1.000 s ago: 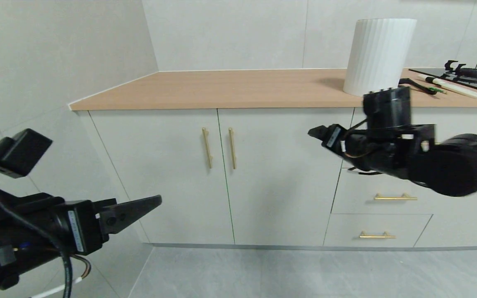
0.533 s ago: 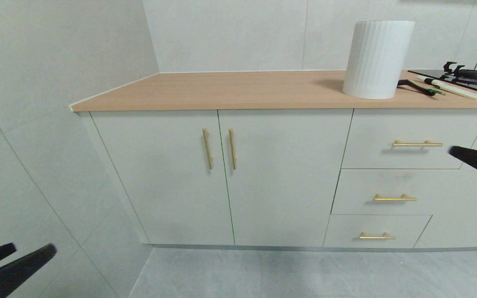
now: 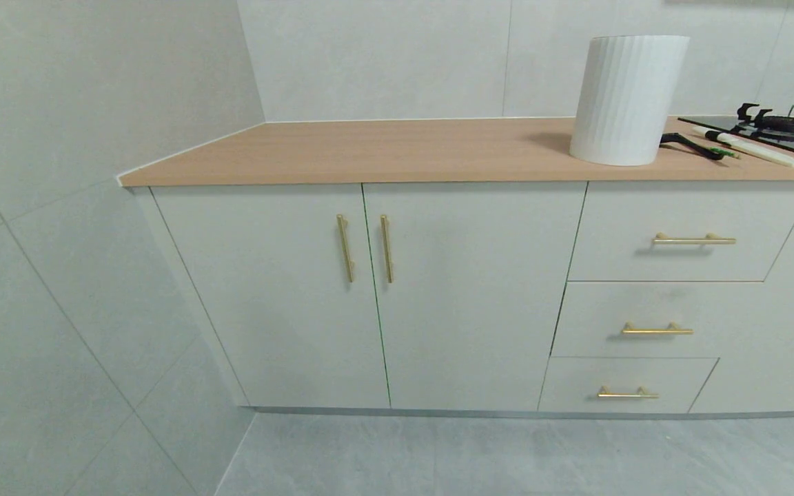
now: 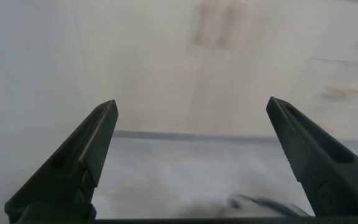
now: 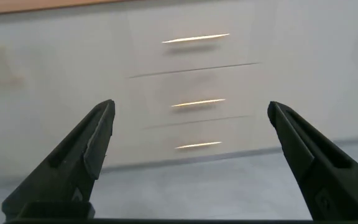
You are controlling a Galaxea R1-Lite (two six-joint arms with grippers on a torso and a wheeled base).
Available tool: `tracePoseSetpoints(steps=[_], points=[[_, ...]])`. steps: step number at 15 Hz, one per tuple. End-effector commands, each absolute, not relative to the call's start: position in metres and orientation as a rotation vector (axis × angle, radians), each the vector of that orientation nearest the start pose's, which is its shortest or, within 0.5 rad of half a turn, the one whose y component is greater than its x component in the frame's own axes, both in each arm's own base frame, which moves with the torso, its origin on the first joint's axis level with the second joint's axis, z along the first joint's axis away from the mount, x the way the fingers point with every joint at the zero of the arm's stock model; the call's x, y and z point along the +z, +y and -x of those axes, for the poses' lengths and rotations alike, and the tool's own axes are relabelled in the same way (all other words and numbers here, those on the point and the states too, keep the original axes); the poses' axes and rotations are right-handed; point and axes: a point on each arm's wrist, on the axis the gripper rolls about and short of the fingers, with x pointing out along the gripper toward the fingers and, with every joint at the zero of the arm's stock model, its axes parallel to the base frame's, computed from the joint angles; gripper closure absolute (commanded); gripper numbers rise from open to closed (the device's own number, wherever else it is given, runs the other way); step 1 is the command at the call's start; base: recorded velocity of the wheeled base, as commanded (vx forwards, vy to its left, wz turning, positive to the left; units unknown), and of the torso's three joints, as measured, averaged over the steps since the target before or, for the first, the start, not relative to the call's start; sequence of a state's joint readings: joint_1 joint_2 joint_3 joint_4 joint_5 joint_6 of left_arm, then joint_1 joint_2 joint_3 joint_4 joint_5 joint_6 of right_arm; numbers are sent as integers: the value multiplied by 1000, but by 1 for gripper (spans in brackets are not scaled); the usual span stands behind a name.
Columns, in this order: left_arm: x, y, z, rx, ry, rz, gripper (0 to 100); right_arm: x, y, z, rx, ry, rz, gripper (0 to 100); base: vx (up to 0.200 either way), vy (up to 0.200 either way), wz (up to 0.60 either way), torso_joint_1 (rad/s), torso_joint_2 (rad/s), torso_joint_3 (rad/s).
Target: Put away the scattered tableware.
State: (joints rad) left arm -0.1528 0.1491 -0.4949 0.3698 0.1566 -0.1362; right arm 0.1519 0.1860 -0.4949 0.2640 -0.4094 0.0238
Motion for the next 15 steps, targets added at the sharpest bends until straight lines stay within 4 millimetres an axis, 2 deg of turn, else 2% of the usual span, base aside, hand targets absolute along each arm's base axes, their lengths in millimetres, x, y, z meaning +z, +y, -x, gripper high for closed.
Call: tracePoseSetpoints(steps=[1,3,5,9,15], points=[[164,9,61,90,-11,116,0,168,-10,68,-397,-127,-50,0,0,0,0,0,0,0],[145,4,68,132,-44,47,0,149,-7,66,-368,-117,-42,0,0,0,0,0,0,0],[125,4,55,173,15,17,0,136,-7,59,-371,-78,-62,0,0,0,0,0,0,0],[89,3,26,140,-67,5,0,88,-5,24,-233,-124,-83,0,0,0,0,0,0,0],[76,0,23,-12,-5,-23,0,77,0,22,-29,-7,23,0,0,0,0,0,0,0]])
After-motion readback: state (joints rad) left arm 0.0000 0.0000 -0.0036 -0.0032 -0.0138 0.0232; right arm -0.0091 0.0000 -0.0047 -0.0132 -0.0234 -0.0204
